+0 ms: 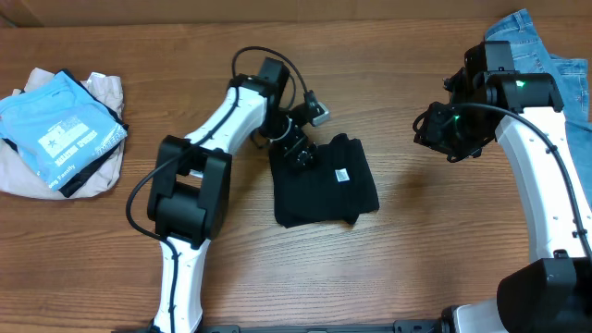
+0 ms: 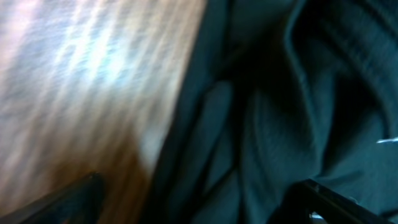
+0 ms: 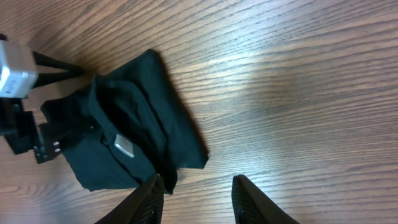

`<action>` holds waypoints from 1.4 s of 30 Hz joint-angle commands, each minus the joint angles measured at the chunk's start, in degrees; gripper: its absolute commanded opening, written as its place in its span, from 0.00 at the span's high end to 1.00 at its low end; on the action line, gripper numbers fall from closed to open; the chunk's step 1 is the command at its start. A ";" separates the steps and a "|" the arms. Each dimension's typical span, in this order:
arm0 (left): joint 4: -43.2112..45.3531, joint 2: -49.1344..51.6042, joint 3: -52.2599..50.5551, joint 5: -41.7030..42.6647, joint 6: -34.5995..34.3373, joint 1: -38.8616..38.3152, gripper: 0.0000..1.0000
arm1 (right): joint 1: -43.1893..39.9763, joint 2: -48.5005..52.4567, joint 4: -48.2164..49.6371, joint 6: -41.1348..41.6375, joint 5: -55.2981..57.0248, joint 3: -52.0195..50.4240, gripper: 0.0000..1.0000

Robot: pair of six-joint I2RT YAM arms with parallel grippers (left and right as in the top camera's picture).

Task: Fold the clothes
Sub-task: 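Grasp the folded black bundle with the left gripper and lift it, then carry the bundle left and place it on the clothes pile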

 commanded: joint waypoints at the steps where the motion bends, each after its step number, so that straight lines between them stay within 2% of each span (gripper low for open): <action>1: -0.72 2.89 0.15 -0.52 -0.66 -1.60 0.17 | -0.17 -1.97 0.07 -0.02 0.11 0.72 0.60; 5: -3.21 2.89 0.15 -0.57 -1.53 -1.18 0.72 | -0.17 -1.97 0.07 -0.02 0.11 0.72 0.60; 7: -4.66 2.89 0.15 -0.66 -1.62 -0.70 0.88 | -0.17 -1.97 0.07 -0.04 0.11 0.72 0.60; 9: -5.90 2.89 0.31 -0.63 -2.73 0.04 0.96 | -0.17 -1.97 0.07 -0.04 0.11 0.72 0.60; 15: -8.46 2.86 1.25 0.81 -8.26 3.21 0.96 | -0.17 -1.97 0.04 -0.04 0.11 0.72 0.60; 19: -9.81 2.03 3.72 0.87 -14.86 7.23 0.96 | -0.17 -1.97 0.04 -0.07 0.13 0.72 0.60; 23: -12.31 -1.79 7.43 -0.28 -16.57 12.37 0.96 | -0.17 -1.97 -0.26 -0.09 0.15 0.72 0.60; 33: -15.06 -15.50 9.92 -25.88 -21.49 22.36 0.96 | -0.17 -1.97 -0.22 -0.09 0.15 0.72 0.60; 38: -14.53 -20.39 9.94 -32.00 -22.53 26.05 0.96 | -0.17 -1.97 -0.39 -0.26 0.79 0.72 0.60; 42: -12.98 -23.34 9.97 -33.75 -22.73 28.06 0.96 | -0.17 -1.97 -0.42 -0.26 1.03 0.72 0.60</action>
